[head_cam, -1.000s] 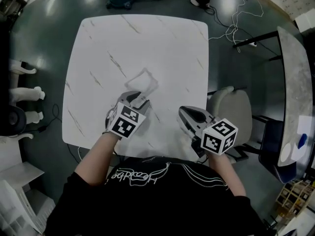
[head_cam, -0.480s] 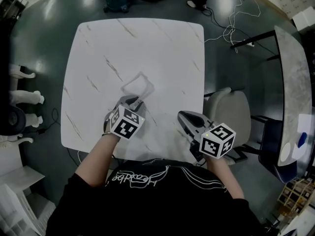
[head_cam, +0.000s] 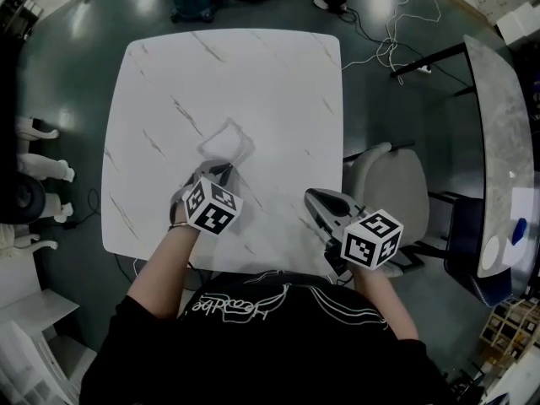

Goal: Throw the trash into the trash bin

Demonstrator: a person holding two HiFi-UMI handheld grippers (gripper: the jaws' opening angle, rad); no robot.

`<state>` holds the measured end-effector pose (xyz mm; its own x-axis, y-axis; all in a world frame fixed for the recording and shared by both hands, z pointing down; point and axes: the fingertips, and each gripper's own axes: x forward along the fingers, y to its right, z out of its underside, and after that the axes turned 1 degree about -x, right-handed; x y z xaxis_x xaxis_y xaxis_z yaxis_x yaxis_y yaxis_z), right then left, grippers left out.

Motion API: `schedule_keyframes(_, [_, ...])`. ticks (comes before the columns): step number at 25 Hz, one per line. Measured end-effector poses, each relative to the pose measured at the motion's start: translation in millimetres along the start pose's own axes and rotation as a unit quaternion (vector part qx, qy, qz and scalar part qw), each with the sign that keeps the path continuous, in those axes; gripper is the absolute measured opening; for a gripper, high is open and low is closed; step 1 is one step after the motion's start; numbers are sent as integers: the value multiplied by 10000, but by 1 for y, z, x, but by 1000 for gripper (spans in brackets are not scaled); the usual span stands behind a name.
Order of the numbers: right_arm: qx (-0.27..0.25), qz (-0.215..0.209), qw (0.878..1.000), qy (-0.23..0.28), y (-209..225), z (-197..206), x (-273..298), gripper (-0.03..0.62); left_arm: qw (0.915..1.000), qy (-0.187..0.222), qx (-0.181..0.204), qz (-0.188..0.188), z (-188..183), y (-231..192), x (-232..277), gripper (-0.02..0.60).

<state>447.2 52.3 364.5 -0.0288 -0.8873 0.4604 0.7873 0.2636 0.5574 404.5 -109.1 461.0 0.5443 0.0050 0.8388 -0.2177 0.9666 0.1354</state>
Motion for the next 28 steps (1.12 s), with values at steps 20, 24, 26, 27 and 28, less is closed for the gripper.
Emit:
schedule_keyframes(20, [-684,-199,9974,124,-59,11,-40,32,9421,2567,-1864,1084,-66,63,-162,6])
schedule_keyframes(24, [-944,-314,9948,218,-82,10,-55,32,9041,3352,-2157,1542,-82,92,-221,6])
schedule_keyframes(26, [-1103,-383,9928,278,-96,10,-66,32,8937,3584,-2200,1564,-83,108,-245,6])
schedule_keyframes(27, [-1197,-415,9915,308,-104,11,-72,32,8903,3674,-2206,1542,-82,116,-256,6])
schedule_keyframes(28, [-1298,-441,9900,341,-111,11,-78,32,8871,3755,-2217,1512,-80,124,-265,6])
